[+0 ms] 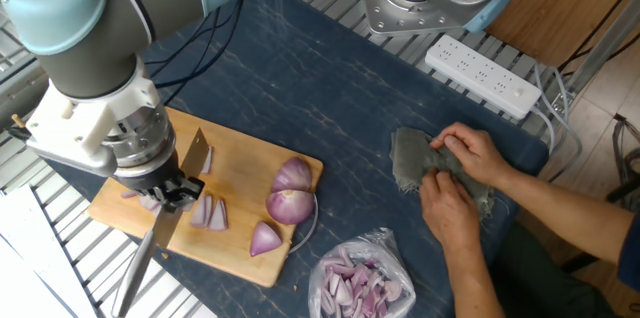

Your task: Chop the onions

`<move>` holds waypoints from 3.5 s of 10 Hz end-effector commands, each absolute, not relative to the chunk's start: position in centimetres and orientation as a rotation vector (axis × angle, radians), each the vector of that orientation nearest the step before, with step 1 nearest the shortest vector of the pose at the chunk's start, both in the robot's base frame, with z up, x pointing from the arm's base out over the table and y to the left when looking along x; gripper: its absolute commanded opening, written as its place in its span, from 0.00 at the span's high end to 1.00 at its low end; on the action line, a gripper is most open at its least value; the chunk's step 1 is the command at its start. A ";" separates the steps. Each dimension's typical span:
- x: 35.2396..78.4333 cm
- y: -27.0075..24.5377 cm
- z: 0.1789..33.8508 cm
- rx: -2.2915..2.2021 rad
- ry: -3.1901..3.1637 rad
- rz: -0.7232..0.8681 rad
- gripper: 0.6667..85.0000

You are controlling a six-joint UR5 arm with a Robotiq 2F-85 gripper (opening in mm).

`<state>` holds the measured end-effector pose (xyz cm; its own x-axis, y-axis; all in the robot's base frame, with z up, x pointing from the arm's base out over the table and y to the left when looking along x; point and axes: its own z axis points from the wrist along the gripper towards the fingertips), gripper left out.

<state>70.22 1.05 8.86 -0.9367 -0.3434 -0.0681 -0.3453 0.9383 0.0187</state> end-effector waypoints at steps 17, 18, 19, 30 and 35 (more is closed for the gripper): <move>67.8 3.3 10.2 -0.391 3.087 0.109 1.00; 67.9 3.5 10.0 -0.392 3.080 0.100 1.00; 68.2 3.3 9.7 -0.414 3.069 0.090 1.00; 68.7 2.2 8.9 -0.483 3.050 0.098 1.00; 68.8 2.3 8.6 -0.478 3.049 0.100 1.00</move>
<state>68.74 2.06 8.64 -0.9487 -0.3109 -0.0569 -0.3134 0.9486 0.0430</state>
